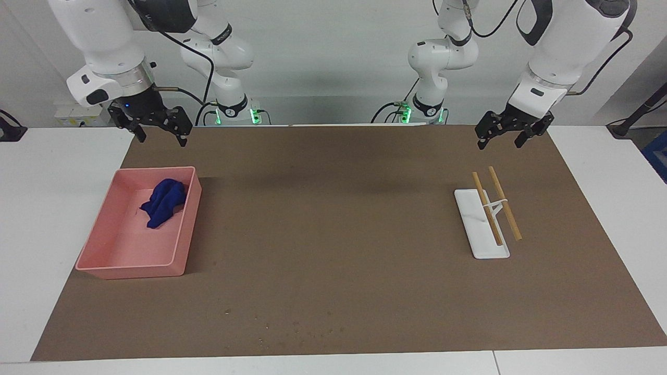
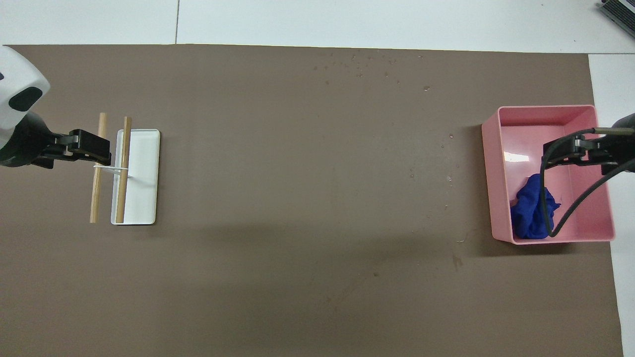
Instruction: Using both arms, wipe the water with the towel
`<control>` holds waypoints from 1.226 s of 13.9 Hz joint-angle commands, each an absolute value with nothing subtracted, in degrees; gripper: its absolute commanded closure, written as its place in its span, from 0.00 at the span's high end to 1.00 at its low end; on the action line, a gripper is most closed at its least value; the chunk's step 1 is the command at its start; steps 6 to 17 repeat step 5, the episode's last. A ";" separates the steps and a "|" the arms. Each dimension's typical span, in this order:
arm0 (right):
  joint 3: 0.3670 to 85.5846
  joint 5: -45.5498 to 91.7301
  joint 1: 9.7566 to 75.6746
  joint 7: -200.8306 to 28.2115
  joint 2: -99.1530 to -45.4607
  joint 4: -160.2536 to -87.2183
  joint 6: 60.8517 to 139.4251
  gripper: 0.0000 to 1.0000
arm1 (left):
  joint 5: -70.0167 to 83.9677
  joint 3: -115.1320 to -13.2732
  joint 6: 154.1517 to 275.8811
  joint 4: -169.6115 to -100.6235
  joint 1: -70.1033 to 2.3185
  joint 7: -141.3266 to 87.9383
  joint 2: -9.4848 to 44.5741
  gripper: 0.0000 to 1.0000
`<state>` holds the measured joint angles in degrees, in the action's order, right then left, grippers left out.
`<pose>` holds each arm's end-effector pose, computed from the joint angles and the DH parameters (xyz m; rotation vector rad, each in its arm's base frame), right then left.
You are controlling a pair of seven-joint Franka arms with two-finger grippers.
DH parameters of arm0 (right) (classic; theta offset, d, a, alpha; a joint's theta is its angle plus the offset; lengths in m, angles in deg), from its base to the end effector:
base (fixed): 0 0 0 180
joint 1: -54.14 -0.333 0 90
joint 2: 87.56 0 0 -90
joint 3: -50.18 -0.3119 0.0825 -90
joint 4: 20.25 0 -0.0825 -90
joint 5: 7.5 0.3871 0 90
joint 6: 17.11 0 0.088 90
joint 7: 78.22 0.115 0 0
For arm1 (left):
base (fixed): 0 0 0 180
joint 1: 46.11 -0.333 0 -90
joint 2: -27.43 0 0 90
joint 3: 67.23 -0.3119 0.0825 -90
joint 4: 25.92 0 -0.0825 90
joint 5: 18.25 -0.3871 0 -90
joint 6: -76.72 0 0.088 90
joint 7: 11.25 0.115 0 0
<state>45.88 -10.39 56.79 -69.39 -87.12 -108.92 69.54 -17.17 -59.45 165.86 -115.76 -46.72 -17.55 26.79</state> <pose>0.5536 0.0097 0.6142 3.0812 -0.1962 -0.0590 0.5544 -0.0715 0.6063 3.1238 -0.0238 -0.0398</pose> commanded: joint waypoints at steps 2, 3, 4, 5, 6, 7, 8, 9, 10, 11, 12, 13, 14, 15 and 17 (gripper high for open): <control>45.69 -9.70 57.04 -69.08 -88.70 -110.51 68.85 1.00 | -16.58 -60.02 165.23 -115.74 -46.20 -18.11 27.52 1.00; 45.69 -9.61 57.04 -69.08 -88.70 -110.60 68.85 1.00 | -16.58 -60.02 165.31 -115.74 -46.11 -18.11 27.52 1.00; 45.69 -9.61 57.04 -69.08 -88.79 -110.69 68.85 1.00 | -16.58 -60.02 165.31 -115.74 -46.11 -18.11 27.52 1.00; 45.69 -9.61 57.04 -69.08 -88.79 -110.69 68.76 1.00 | -16.58 -60.02 165.31 -115.74 -46.11 -18.11 27.52 1.00; 45.69 -9.61 57.04 -69.08 -88.79 -110.69 68.76 1.00 | -16.58 -60.02 165.31 -115.74 -46.11 -18.11 27.52 1.00; 45.69 -9.61 57.04 -69.08 -88.79 -110.69 68.76 1.00 | -16.58 -60.02 165.31 -115.74 -46.11 -18.11 27.52 1.00; 45.69 -9.61 57.04 -69.08 -88.79 -110.69 68.76 1.00 | -16.58 -60.02 165.31 -115.74 -46.11 -18.11 27.52 1.00; 45.69 -9.61 57.04 -69.08 -88.79 -110.69 68.76 1.00 | -16.58 -60.02 165.31 -115.74 -46.11 -18.11 27.52 1.00; 45.69 -9.61 57.04 -69.08 -88.79 -110.69 68.76 1.00 | -16.58 -60.02 165.31 -115.74 -46.11 -18.11 27.52 1.00; 45.69 -9.61 57.04 -69.08 -88.79 -110.69 68.76 1.00 | -16.58 -60.02 165.31 -115.74 -46.11 -18.11 27.52 1.00; 45.69 -9.61 57.04 -69.08 -88.79 -110.69 68.76 1.00 | -16.58 -60.02 165.31 -115.74 -46.11 -18.11 27.52 1.00; 45.69 -9.61 57.04 -69.08 -88.79 -110.69 68.76 1.00 | -16.58 -60.02 165.31 -115.74 -46.11 -18.11 27.52 1.00; 45.69 -9.61 57.04 -69.08 -88.79 -110.69 68.76 1.00 | -16.58 -60.02 165.31 -115.74 -46.11 -18.11 27.52 1.00; 45.69 -9.61 57.04 -69.08 -88.79 -110.69 68.76 1.00 | -16.58 -60.02 165.31 -115.74 -46.11 -18.11 27.52 1.00; 45.69 -9.61 57.04 -69.08 -88.79 -110.69 68.76 1.00 | -16.58 -60.02 165.31 -115.74 -46.11 -18.11 27.52 1.00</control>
